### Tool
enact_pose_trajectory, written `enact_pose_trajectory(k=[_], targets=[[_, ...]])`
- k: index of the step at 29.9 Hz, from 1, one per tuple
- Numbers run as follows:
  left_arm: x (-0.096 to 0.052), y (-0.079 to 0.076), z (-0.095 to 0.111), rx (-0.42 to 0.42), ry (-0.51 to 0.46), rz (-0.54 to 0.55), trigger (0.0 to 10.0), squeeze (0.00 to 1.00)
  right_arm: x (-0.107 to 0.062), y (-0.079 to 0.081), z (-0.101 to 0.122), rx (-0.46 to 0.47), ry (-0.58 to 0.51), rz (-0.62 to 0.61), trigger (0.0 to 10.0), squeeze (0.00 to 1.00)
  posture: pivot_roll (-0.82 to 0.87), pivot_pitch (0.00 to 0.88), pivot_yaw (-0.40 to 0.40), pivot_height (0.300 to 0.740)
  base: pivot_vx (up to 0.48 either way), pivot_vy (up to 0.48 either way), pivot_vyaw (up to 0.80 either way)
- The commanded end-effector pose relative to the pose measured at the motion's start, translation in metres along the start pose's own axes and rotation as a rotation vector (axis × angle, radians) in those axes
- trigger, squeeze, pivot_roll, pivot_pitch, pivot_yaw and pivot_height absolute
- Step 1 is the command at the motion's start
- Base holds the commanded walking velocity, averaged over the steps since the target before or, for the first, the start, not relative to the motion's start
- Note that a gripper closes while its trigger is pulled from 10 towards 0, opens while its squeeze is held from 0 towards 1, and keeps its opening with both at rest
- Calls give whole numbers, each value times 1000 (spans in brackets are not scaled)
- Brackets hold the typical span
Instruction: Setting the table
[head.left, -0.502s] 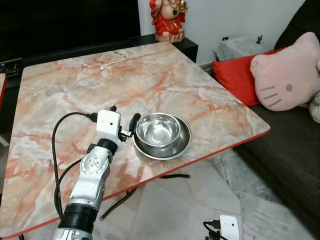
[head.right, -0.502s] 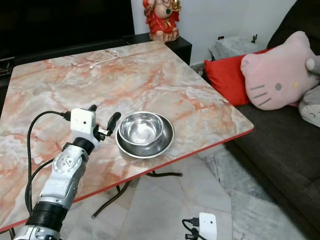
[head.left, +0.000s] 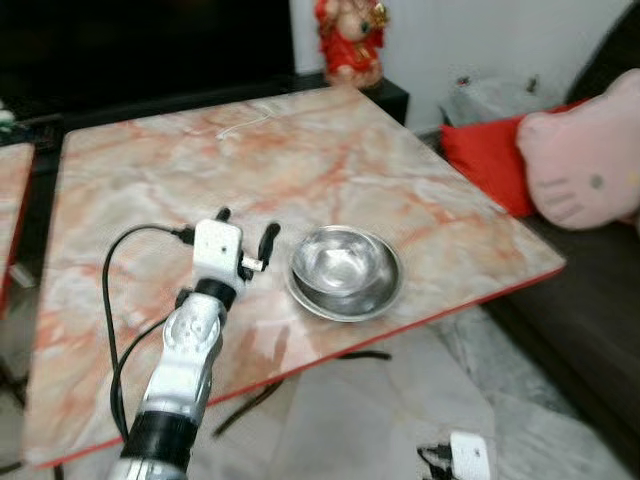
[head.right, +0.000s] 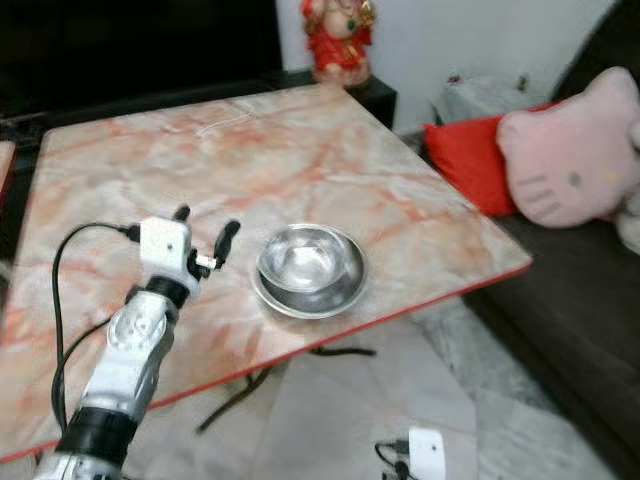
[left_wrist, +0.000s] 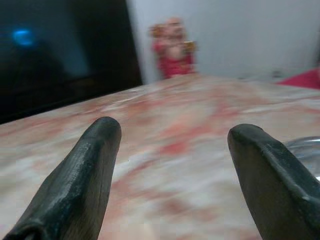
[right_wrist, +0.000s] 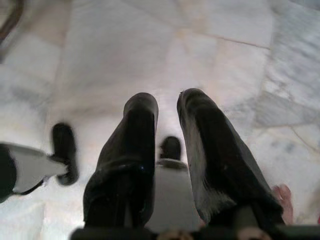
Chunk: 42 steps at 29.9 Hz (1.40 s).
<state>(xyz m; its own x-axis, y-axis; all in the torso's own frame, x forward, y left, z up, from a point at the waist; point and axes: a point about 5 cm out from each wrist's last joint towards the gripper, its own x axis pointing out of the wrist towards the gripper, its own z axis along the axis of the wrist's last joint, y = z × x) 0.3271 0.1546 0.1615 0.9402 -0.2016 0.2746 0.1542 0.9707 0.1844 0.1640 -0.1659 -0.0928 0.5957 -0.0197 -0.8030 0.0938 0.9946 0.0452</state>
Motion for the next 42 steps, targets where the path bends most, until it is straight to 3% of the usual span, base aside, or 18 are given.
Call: enact_pose_trajectory(k=[1, 29, 42], targets=[[-2, 4, 0, 22, 3, 14, 10000, 0, 0, 9, 0, -8, -6, 31, 10000, 0, 63, 0, 11, 740, 0, 480, 800], [4, 2, 13, 14, -40, 53, 10000, 0, 1, 8, 2, -2, -6, 41, 10000, 0, 79, 0, -10, 740, 0, 480, 773], [4, 13, 19, 28, -53, 88, 10000, 0, 1, 6, 3, 1, -6, 32, 10000, 0, 88, 0, -19, 740, 0, 480, 0]])
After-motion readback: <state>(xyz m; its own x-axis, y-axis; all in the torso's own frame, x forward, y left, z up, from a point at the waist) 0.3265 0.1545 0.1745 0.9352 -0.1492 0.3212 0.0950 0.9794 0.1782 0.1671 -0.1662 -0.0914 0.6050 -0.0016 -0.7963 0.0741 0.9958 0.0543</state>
